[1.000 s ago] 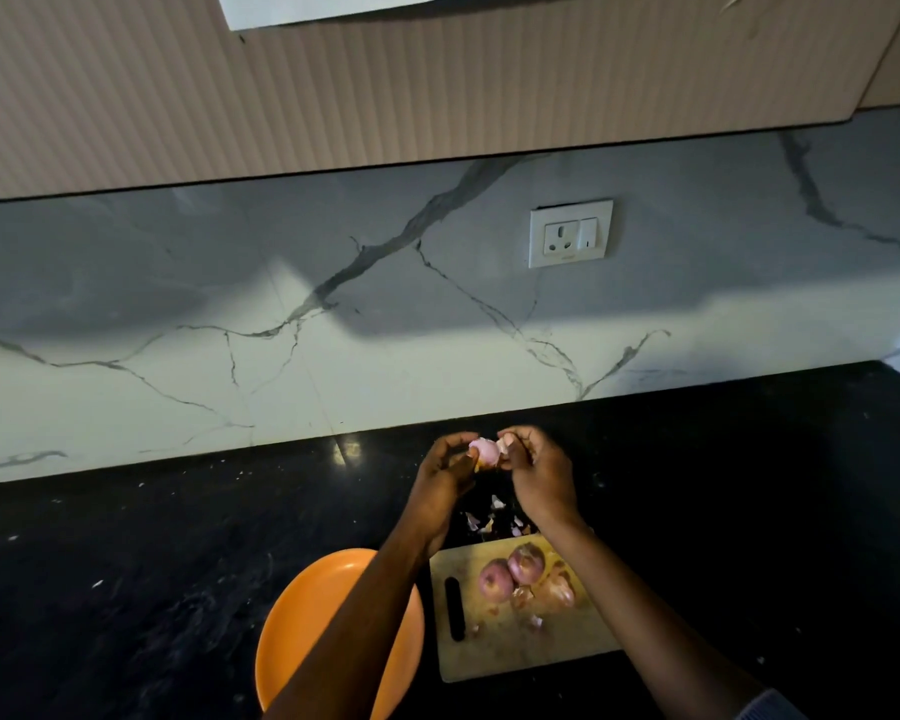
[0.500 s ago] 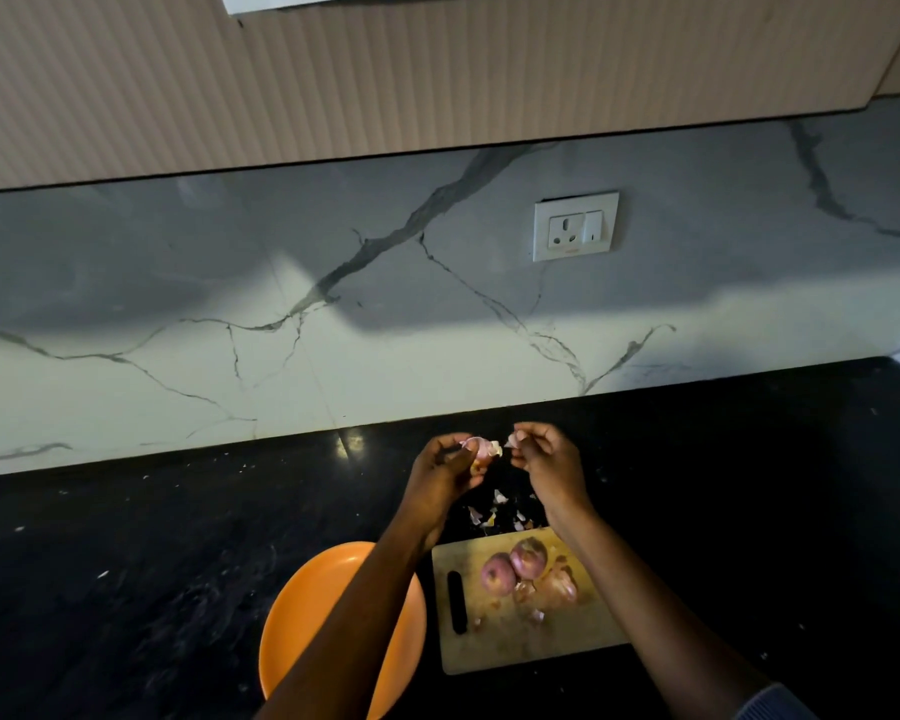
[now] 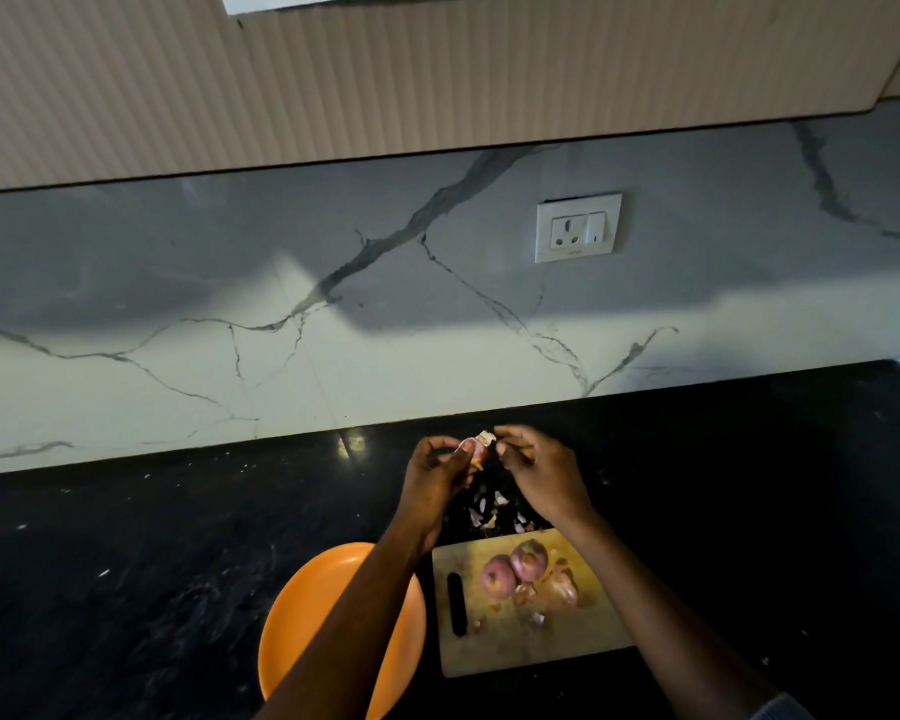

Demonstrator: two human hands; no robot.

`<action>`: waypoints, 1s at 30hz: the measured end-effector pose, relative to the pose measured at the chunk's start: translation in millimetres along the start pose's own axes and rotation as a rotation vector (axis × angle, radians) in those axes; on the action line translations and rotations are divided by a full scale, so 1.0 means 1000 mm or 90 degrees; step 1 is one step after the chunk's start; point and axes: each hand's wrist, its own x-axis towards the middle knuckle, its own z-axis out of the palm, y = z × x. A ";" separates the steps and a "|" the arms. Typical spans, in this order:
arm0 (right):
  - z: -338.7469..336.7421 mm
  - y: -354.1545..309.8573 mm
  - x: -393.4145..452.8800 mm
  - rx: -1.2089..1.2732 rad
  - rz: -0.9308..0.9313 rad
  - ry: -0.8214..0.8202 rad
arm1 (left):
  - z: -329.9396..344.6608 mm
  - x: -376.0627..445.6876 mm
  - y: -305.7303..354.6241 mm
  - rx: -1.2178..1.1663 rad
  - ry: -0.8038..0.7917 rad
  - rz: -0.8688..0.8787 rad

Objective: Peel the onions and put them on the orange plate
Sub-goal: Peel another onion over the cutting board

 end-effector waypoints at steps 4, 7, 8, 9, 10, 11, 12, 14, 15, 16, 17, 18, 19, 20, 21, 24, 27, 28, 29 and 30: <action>0.002 -0.009 -0.005 0.030 -0.055 0.005 | 0.000 0.001 -0.001 0.033 -0.015 0.020; 0.003 -0.007 -0.004 0.021 -0.067 0.019 | 0.000 0.002 -0.002 0.053 -0.019 0.039; 0.003 -0.005 -0.004 0.017 -0.071 0.019 | 0.000 0.002 -0.002 0.057 -0.016 0.042; 0.003 -0.003 -0.004 0.013 -0.074 0.019 | 0.000 0.002 -0.002 0.062 -0.014 0.045; 0.003 -0.002 -0.004 0.012 -0.077 0.018 | 0.000 0.002 -0.002 0.066 -0.013 0.046; 0.003 -0.001 -0.005 0.012 -0.078 0.019 | 0.000 0.002 -0.003 0.065 -0.014 0.047; 0.003 -0.001 -0.005 0.013 -0.076 0.022 | 0.000 0.002 -0.004 0.065 -0.013 0.049; 0.004 -0.001 -0.006 0.018 -0.069 0.030 | 0.001 0.002 -0.004 0.067 -0.007 0.056; 0.004 -0.001 -0.006 0.018 -0.068 0.033 | 0.001 0.001 -0.004 0.070 -0.005 0.060; 0.004 -0.001 -0.006 0.018 -0.068 0.037 | 0.002 0.001 -0.004 0.076 -0.004 0.064; 0.005 -0.001 -0.006 0.021 -0.064 0.039 | 0.002 0.001 -0.004 0.085 -0.003 0.070; 0.004 0.000 -0.006 0.026 -0.060 0.041 | 0.003 0.000 -0.003 0.096 -0.002 0.079; 0.004 0.001 -0.005 0.029 -0.057 0.042 | 0.003 0.000 -0.003 0.109 0.000 0.087; 0.004 0.001 -0.005 0.030 -0.055 0.042 | 0.003 0.000 -0.002 0.125 0.002 0.095; 0.005 0.000 -0.004 0.028 -0.052 0.043 | 0.003 0.001 -0.002 0.138 0.004 0.100; 0.005 -0.001 -0.003 0.032 -0.047 0.046 | 0.005 0.000 -0.003 0.167 0.008 0.108; 0.003 -0.002 -0.004 0.040 -0.051 0.050 | 0.006 -0.001 -0.001 0.155 -0.013 0.108; 0.002 -0.002 -0.003 0.038 -0.053 0.047 | 0.006 -0.003 0.000 0.145 -0.026 0.105; 0.001 0.000 -0.003 0.033 -0.056 0.042 | 0.005 -0.004 0.002 0.137 -0.035 0.102; -0.001 0.000 -0.002 0.036 -0.055 0.031 | 0.004 -0.006 0.004 0.129 -0.044 0.100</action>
